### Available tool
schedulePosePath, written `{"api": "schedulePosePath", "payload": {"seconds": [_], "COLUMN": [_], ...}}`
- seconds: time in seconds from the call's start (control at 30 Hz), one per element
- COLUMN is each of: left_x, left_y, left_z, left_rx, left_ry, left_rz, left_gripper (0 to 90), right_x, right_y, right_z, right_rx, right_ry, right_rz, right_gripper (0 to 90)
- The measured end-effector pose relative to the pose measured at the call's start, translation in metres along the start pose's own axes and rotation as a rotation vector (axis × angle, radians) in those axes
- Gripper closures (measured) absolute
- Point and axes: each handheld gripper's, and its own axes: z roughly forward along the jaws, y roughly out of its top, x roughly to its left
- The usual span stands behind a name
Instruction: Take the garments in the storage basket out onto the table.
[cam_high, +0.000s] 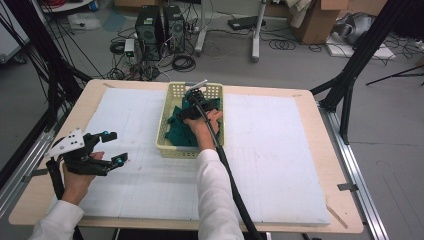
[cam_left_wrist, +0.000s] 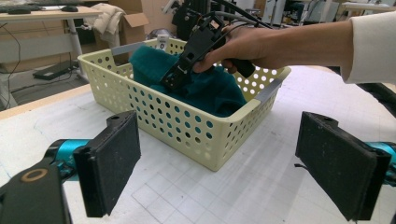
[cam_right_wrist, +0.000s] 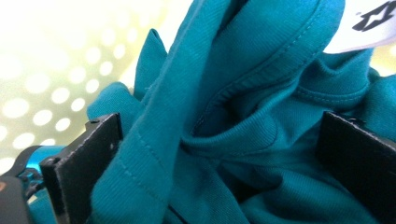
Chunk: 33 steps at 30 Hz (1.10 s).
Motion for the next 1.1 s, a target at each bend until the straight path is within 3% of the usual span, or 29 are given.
{"api": "schedulePosePath", "payload": {"seconds": [0.43, 0.87, 1.1], "left_x": [-0.001, -0.002, -0.002], "left_y": [0.000, 0.000, 0.000], "left_z": [0.000, 0.002, 0.001], "left_rx": [0.004, -0.001, -0.003], "left_ry": [-0.004, -0.010, -0.010], "left_rz": [0.001, 0.004, 0.004], "left_gripper": [14.2, 14.2, 14.3], "right_x": [0.000, -0.001, 0.002], "right_y": [-0.007, -0.008, -0.007], "right_z": [0.014, 0.014, 0.016], "right_rx": [0.041, 0.060, 0.069], "right_ry": [-0.023, -0.064, -0.087], "right_rz": [-0.001, -0.003, -0.011], "right_gripper": [1.0, 14.6, 16.3]}}
